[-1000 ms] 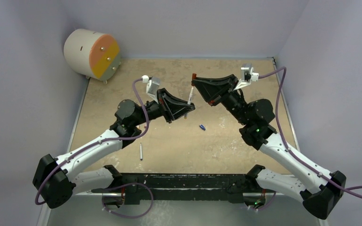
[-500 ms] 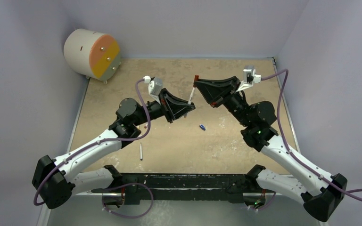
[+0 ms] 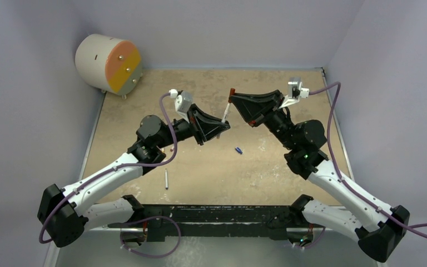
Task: Insert the pens into the pen caps
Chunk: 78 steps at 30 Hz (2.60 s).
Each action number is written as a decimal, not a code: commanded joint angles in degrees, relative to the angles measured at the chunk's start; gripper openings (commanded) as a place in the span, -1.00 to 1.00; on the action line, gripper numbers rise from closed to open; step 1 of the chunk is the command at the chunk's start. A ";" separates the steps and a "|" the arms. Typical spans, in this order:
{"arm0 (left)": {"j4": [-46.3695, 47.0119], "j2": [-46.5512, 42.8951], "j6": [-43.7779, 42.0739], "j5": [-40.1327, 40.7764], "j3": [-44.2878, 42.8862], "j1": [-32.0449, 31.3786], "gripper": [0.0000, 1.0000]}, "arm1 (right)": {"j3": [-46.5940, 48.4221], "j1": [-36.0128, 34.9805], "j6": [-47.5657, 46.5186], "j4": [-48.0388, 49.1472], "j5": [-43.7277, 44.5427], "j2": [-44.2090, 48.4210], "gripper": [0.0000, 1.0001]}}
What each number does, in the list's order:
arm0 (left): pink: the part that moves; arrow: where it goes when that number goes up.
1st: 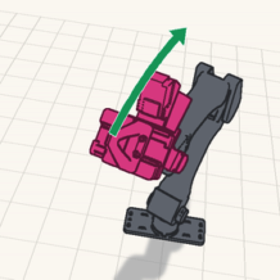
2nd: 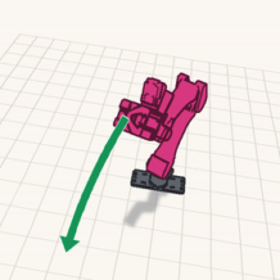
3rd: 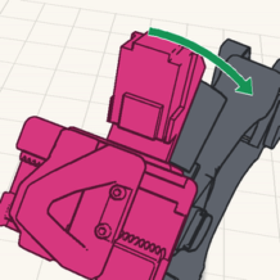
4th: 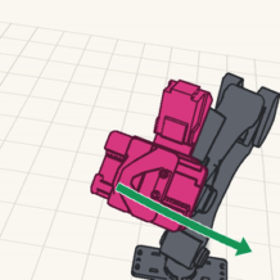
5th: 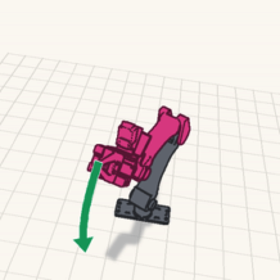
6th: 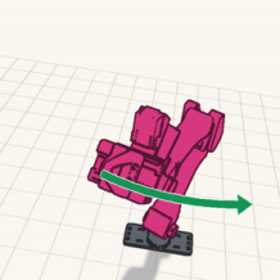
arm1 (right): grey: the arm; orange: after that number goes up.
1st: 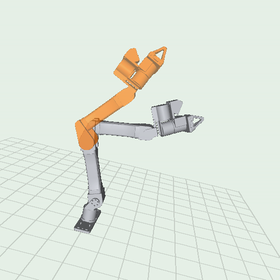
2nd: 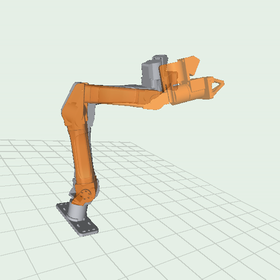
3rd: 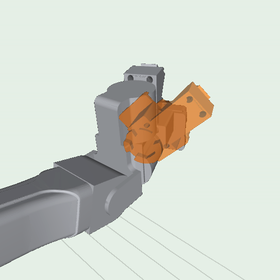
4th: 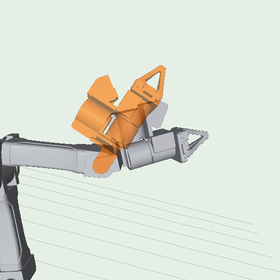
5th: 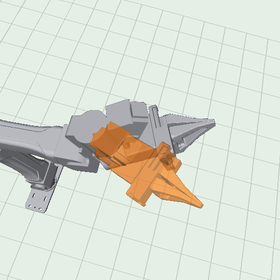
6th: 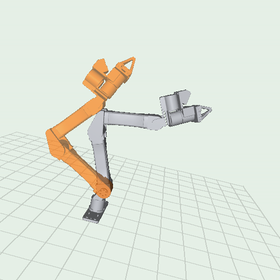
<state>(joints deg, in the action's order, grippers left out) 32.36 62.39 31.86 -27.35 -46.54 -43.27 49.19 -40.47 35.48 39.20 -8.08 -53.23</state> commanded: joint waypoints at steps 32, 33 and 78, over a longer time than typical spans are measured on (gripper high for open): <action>1.09 1.71 -6.88 -4.16 -10.88 0.23 -1.00 | 1.00 -0.23 1.01 0.76 -3.91 -2.02 -1.00; 0.06 2.03 -7.61 -5.75 -11.13 0.23 -1.00 | 1.79 -0.23 0.33 -0.15 -3.57 -1.64 -1.00; -10.56 2.25 -12.78 -13.88 -13.51 0.02 -1.00 | 6.71 -0.31 -7.85 -12.48 0.30 3.69 -0.17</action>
<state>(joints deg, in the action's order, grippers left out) 18.50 66.61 19.03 -40.77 -57.14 -42.94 55.53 -40.51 27.51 25.52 -8.45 -49.56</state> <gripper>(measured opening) 0.088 0.430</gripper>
